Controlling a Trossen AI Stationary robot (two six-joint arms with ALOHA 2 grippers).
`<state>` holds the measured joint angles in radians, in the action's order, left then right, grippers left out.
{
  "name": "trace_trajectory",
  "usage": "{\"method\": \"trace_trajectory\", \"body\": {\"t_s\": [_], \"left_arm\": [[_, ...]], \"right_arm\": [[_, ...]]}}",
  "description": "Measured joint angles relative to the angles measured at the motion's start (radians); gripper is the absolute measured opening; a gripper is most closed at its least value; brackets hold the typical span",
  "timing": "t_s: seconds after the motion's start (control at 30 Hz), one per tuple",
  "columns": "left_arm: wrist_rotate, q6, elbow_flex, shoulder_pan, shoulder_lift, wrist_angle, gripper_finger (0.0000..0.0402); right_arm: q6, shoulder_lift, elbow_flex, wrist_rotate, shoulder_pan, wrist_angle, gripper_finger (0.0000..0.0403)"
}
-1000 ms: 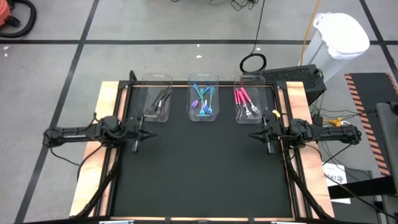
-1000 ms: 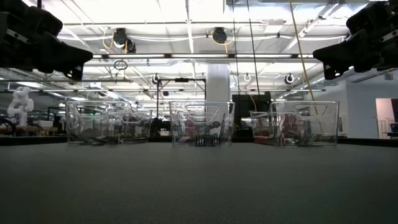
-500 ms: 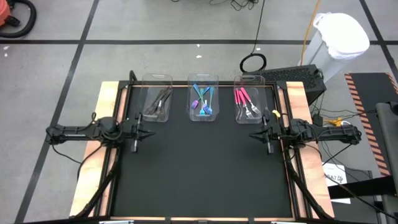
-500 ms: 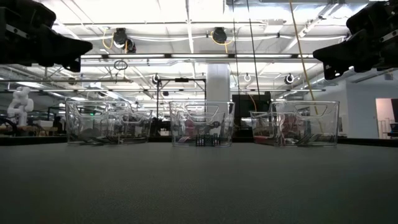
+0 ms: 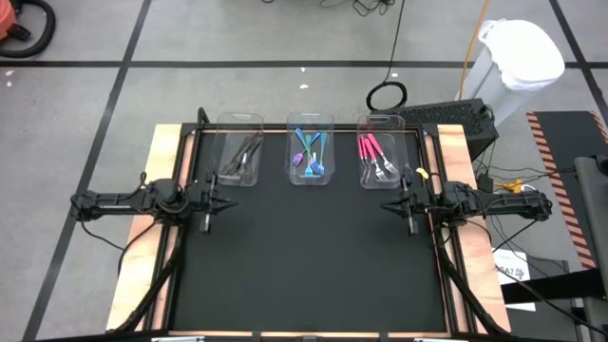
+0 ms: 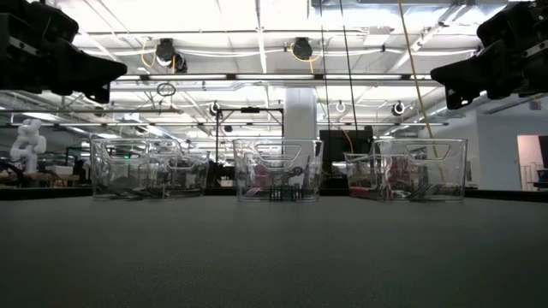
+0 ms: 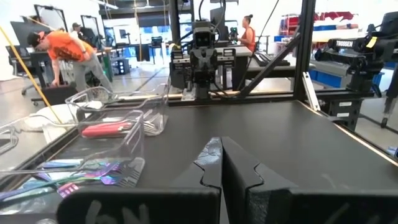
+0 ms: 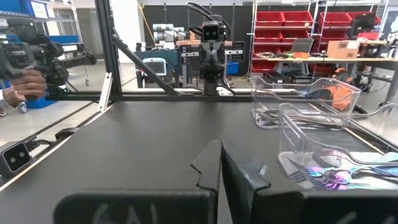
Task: Sort silverware by color (type)
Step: Return to Home Position
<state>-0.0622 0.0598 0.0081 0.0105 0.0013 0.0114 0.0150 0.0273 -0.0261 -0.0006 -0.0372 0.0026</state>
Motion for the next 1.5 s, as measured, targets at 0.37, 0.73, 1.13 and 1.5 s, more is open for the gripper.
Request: {"method": "trace_trajectory", "body": {"t_s": [0.37, 0.73, 1.13, 1.5], "left_arm": [[-0.001, -0.001, 0.001, 0.000, 0.001, 0.005, 0.0022], [-0.001, -0.001, 0.001, 0.000, 0.001, 0.005, 0.0024], [-0.006, -0.001, 0.002, 0.000, 0.001, 0.005, 0.0024], [-0.006, -0.001, 0.003, 0.000, 0.001, 0.005, 0.0025]], "right_arm": [[0.000, 0.000, 0.000, 0.000, 0.000, 0.025, 0.0012], [0.000, 0.000, 0.000, 0.000, 0.000, 0.027, 0.0012], [0.000, 0.000, 0.000, 0.000, 0.000, 0.029, 0.0012], [0.000, 0.000, 0.000, 0.000, 0.000, 0.030, 0.0012]]}}
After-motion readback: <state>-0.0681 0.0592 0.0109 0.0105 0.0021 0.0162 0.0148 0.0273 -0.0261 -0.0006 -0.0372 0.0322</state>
